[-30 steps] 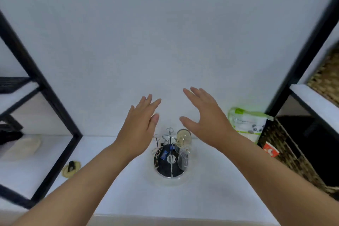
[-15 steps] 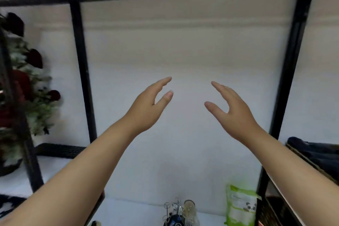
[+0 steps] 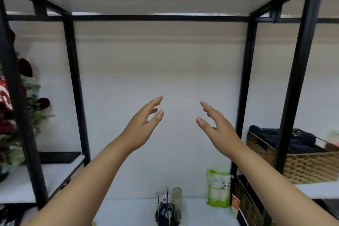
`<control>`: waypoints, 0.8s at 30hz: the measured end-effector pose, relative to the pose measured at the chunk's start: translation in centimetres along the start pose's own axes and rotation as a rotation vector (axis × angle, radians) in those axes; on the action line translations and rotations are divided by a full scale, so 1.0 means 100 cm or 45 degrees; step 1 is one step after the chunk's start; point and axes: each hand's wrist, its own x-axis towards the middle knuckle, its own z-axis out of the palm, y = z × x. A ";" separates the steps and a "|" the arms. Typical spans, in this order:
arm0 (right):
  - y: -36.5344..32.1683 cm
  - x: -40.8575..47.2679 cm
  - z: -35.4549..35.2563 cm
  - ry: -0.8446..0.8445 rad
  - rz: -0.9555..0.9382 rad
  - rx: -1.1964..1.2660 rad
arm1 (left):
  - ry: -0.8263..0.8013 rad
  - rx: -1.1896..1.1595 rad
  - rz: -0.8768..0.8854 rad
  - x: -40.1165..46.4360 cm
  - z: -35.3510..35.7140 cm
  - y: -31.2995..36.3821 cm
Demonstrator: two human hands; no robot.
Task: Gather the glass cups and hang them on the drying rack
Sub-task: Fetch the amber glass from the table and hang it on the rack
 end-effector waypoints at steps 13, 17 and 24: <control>0.010 -0.110 -0.142 0.296 0.198 -0.244 | -0.341 -0.197 0.143 0.012 0.142 0.046; 0.026 -0.150 -0.216 0.445 0.280 -0.332 | -0.490 -0.253 0.237 0.021 0.227 0.083; 0.068 -0.239 -0.358 0.634 0.434 -0.597 | -0.684 -0.333 0.449 0.047 0.391 0.169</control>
